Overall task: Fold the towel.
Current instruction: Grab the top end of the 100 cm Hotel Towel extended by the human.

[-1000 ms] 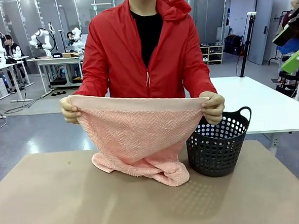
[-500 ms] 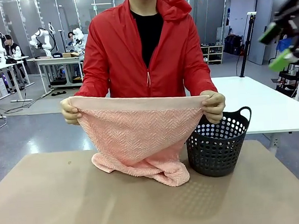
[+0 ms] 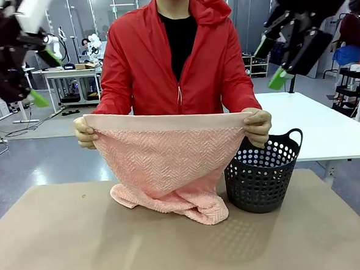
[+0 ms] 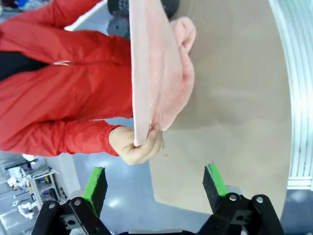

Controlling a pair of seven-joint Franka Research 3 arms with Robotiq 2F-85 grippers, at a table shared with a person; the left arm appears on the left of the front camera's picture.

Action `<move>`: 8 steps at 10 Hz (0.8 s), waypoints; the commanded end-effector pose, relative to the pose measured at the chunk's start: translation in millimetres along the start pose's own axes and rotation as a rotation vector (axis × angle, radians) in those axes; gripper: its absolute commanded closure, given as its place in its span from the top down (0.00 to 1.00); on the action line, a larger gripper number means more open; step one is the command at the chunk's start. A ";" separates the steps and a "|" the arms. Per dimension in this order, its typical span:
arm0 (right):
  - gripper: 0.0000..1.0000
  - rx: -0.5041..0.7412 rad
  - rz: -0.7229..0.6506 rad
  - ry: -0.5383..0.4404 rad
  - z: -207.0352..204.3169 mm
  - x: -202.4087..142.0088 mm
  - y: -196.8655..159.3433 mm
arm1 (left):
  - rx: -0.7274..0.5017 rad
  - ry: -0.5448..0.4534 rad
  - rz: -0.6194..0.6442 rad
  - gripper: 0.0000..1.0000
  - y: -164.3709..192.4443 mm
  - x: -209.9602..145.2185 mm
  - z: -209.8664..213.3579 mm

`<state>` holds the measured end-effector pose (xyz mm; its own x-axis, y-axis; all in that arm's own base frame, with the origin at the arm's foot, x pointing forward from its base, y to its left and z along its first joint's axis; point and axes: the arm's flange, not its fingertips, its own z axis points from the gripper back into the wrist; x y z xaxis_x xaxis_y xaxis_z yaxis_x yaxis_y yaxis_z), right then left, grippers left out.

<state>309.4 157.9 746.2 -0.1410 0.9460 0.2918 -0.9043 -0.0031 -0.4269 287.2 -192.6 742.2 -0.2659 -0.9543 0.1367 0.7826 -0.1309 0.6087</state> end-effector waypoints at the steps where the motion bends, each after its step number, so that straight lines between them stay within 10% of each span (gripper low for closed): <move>1: 1.00 0.009 0.032 0.035 -8.5 12.4 -11.9 | -0.086 0.065 -0.035 1.00 22.8 28.1 -5.3; 8: 1.00 0.086 0.022 0.172 -71.2 31.9 -53.4 | -0.249 0.081 -0.014 1.00 64.5 51.5 -85.0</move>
<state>372.9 202.8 717.1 -0.1469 0.9760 0.1609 -0.9265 -0.0788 -0.3680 362.3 -271.3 717.7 -0.2489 -0.9641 0.0926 0.8884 -0.1892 0.4182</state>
